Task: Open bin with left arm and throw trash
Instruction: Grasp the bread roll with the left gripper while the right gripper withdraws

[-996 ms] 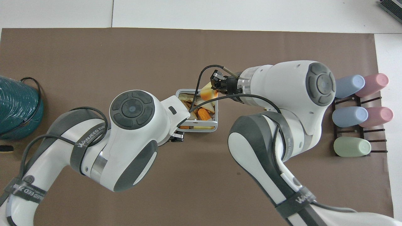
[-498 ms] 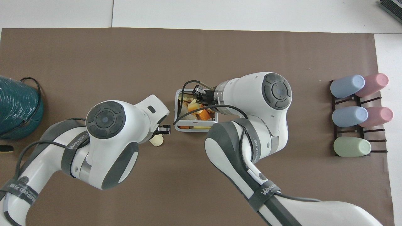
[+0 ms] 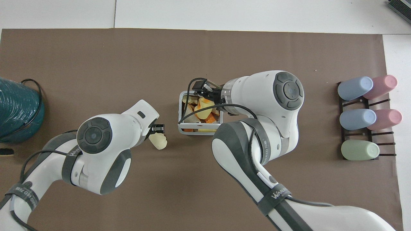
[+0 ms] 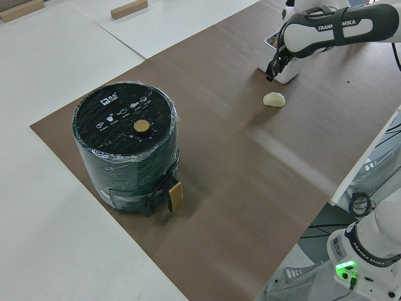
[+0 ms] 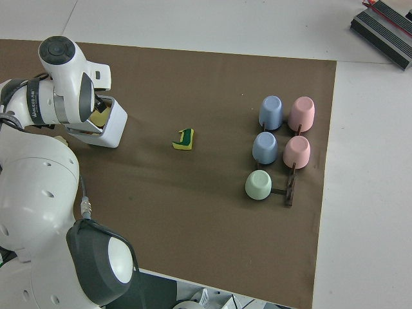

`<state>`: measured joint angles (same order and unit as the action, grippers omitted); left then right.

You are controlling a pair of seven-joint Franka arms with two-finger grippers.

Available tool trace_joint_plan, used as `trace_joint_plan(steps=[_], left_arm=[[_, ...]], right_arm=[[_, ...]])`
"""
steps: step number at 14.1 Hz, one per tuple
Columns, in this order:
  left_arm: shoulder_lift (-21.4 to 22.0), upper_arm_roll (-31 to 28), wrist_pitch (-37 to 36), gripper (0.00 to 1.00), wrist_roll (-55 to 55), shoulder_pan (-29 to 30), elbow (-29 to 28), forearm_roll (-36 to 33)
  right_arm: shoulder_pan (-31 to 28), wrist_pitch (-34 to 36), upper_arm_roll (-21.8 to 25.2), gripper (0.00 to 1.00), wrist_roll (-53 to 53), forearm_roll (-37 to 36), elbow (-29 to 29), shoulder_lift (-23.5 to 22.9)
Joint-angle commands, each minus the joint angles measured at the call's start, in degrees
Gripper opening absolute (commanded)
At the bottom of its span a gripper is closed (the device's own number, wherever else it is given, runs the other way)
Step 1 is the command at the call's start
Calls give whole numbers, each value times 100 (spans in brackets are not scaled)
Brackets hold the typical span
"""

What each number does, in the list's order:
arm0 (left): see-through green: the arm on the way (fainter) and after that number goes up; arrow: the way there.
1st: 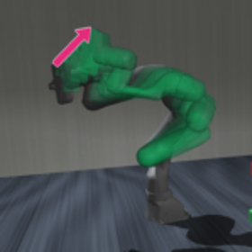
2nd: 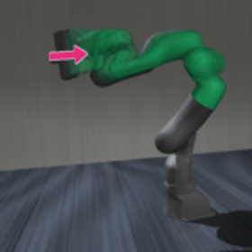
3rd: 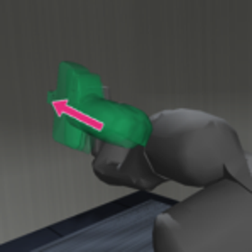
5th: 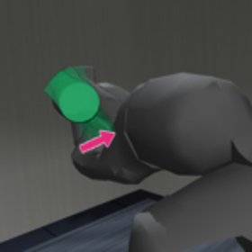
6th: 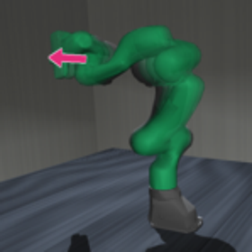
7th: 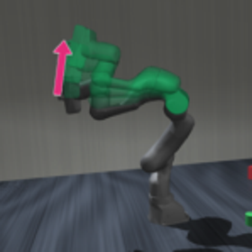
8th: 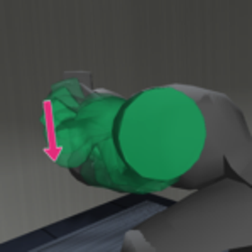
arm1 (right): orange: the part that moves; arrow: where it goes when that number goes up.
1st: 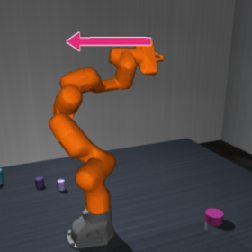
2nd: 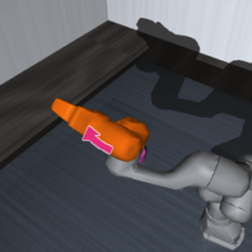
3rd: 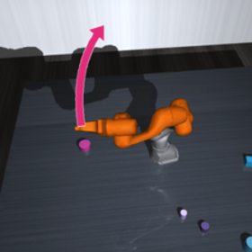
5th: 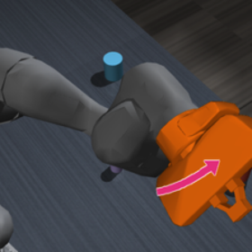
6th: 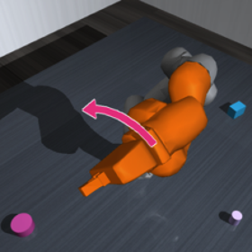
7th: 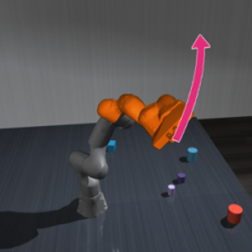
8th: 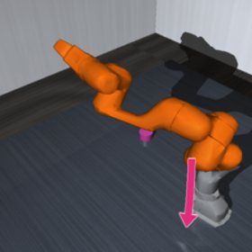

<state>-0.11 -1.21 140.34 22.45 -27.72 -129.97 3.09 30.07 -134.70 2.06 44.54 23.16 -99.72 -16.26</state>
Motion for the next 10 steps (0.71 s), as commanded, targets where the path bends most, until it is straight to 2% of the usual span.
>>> trace_joint_plan(steps=[1, 3, 7, 8, 9, 10], left_arm=[[2, 34, 361, 59, -74, 74, -300, 7], [-278, 42, 537, 59, -30, 21, -318, 7], [-280, 60, 731, 58, 14, -32, -651, 7], [-271, 60, 731, 52, 14, -41, -722, 7], [-262, 69, 731, 38, 14, -49, -740, 16], [-253, 60, 723, 18, 31, -102, -749, 8]], right_arm=[[-211, 128, 92, 100, -59, -335, 41, 140], [-658, 163, 58, 100, -435, -1467, -21, 167], [-1467, 392, 58, 100, -2533, -1745, -537, 360], [-1643, 374, 58, 100, -2982, -1745, -809, 447], [-1802, 357, 58, 100, -3230, -1745, -1047, 492], [-1829, 339, 58, 100, -3319, -1745, -1250, 536]])
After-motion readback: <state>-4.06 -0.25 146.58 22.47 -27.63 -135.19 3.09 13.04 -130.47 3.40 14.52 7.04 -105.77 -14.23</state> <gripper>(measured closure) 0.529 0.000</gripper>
